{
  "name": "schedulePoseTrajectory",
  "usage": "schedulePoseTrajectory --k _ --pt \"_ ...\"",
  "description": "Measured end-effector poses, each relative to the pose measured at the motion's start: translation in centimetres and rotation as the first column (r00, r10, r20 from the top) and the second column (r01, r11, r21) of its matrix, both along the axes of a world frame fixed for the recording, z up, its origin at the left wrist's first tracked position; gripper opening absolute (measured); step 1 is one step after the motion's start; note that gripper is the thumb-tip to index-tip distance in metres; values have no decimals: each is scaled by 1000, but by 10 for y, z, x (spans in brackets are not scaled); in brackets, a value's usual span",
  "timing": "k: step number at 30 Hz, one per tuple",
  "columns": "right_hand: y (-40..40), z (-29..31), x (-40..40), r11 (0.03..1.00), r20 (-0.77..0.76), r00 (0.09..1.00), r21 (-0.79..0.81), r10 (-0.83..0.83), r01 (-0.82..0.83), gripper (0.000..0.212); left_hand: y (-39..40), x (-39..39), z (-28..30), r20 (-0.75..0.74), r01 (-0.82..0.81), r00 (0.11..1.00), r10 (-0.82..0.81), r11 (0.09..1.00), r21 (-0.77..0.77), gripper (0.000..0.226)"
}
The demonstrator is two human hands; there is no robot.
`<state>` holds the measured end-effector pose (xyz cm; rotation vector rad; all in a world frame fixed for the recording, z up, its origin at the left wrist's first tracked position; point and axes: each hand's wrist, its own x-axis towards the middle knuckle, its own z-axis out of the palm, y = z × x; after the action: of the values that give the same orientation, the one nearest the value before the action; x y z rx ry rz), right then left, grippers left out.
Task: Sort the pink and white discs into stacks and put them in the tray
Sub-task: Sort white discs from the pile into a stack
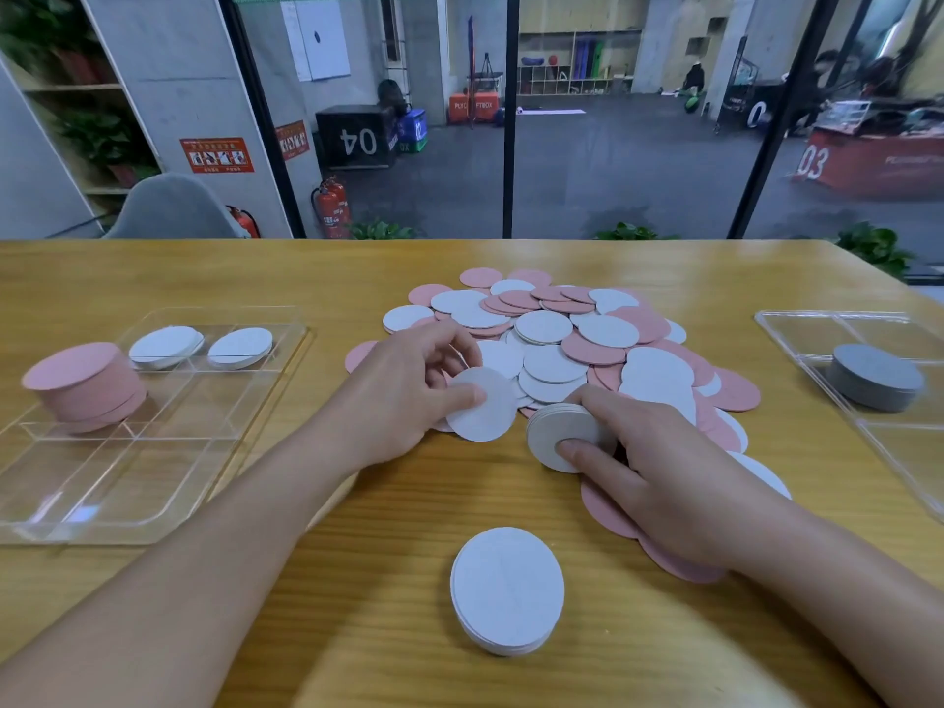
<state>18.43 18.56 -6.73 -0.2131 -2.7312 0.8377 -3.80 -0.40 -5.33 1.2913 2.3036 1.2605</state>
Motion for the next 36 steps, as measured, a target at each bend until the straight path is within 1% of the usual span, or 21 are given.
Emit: schedulePoseTrajectory --k 3,4,6,7,8,10,11,13,14,16,19,22,25,27,29,30,33,35,36 --pt "0 1 1 1000 1 1000 -9 1 -1 20 -1 2 3 100 -6 995 -5 994 110 5" --pt "0 1 1 1000 0 1000 -10 1 -1 20 -1 2 4 129 -17 992 -2 989 147 9" --pt "-1 2 2 1000 0 1000 -6 -4 4 21 -2 3 7 158 -44 987 15 982 183 24" --pt "-1 2 2 1000 1 1000 -6 -6 6 22 -3 3 8 153 -44 988 16 982 182 26" --pt "-1 2 1 1000 4 1000 -9 -8 8 21 -4 3 9 140 -33 990 9 985 172 22" --pt "0 2 1 1000 9 1000 -11 -9 9 18 -6 2 10 117 -1 993 -14 992 125 5" --pt "0 2 1 1000 9 1000 -10 -8 8 16 -7 2 9 122 8 992 -21 995 101 11" --pt "0 1 1 1000 3 1000 -12 -7 7 13 -6 3 7 176 1 984 -18 995 97 29" --pt "0 1 1 1000 -2 1000 -13 -8 8 13 -5 4 7 192 -3 981 -17 995 104 33" --pt "0 1 1 1000 -7 1000 -14 -12 12 14 -4 5 6 164 11 986 -29 994 107 24" --pt "-1 2 1 1000 -13 1000 -7 -14 14 17 -4 5 6 159 90 981 -109 988 127 6" --pt "-2 3 1 1000 -31 999 -14 -17 16 20 -1 10 7 102 136 983 -151 980 143 1" --pt "-3 2 1 999 -44 998 -32 -35 33 13 3 18 7 67 181 979 -192 972 150 5" --pt "-2 1 1 997 -67 996 -54 -60 56 11 4 20 4 86 216 969 -230 965 146 7" --pt "-3 1 1 996 -74 995 -61 -66 61 13 4 19 1 111 238 961 -253 962 131 8" --pt "-4 1 0 998 -64 996 -45 -56 53 14 4 19 1 118 245 959 -259 962 121 8" --pt "-8 0 -1 998 -29 999 45 -33 34 7 5 22 -1 153 291 939 -310 948 130 12" --pt "-8 -1 -1 998 -28 999 60 -28 30 12 6 26 -3 169 324 924 -344 937 131 16" --pt "-8 0 -2 998 -28 999 56 -32 34 14 7 26 -4 152 317 931 -333 941 121 18"
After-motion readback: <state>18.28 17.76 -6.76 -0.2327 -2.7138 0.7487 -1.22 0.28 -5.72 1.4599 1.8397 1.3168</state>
